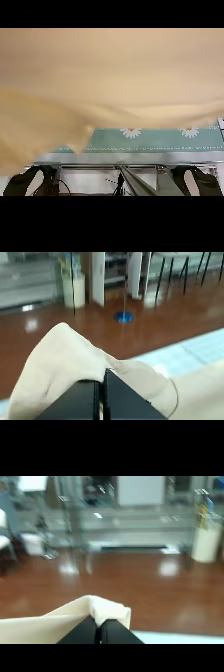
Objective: Fold the shirts.
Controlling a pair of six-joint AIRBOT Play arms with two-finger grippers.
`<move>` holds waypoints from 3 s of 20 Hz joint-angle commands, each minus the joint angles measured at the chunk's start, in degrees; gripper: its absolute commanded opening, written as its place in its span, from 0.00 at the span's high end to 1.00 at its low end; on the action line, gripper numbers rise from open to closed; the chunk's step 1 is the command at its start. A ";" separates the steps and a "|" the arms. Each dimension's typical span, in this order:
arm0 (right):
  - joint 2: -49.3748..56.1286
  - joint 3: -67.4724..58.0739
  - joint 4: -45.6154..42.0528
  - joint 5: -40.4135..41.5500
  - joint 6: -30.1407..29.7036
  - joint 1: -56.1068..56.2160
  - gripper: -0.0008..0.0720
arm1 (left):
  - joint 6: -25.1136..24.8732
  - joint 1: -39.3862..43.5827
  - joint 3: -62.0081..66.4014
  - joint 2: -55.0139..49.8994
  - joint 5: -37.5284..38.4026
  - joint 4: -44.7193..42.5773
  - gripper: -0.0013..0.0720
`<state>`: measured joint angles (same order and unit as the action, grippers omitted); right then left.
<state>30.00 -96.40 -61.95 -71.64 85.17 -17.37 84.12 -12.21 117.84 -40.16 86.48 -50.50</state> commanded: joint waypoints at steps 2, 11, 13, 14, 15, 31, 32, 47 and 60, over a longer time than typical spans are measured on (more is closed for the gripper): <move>1.38 -2.80 -9.27 -17.40 3.26 -0.02 0.96 | 7.37 -0.02 0.31 0.11 15.30 -2.23 0.95; 35.95 -1.68 -11.98 -31.78 -1.81 6.32 0.96 | 0.00 0.55 -24.76 -17.20 12.72 -2.05 0.95; 44.76 -1.68 -12.17 -24.11 -1.84 9.79 0.96 | -1.49 1.62 -30.05 -23.82 6.71 -2.03 0.95; 48.81 -1.68 -12.15 -19.30 -1.66 10.97 0.96 | -2.71 2.34 -31.67 -27.76 3.21 -2.01 0.95; 52.09 -1.68 -12.13 -14.71 -1.07 11.58 0.96 | -3.74 2.95 -32.22 -31.56 -0.17 -1.90 0.95; 59.43 -5.60 -15.80 -2.93 -2.47 9.38 0.42 | -3.04 -2.99 -25.00 -54.25 -0.94 3.26 0.43; 57.53 -6.51 -19.93 -6.34 -4.09 8.24 0.40 | -0.15 -5.73 -22.25 -53.68 3.63 -1.66 0.43; 39.28 32.28 -12.04 -11.19 -10.54 -13.94 0.25 | -12.57 -13.73 -83.32 -29.57 -5.09 -2.16 0.42; 39.17 34.69 -7.41 -12.02 -11.98 -13.94 0.26 | -15.30 1.14 -88.67 -36.41 -24.57 11.63 0.66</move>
<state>69.21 -61.84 -70.06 -82.48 73.30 -31.27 71.05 -15.73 29.34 -73.89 65.12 -44.47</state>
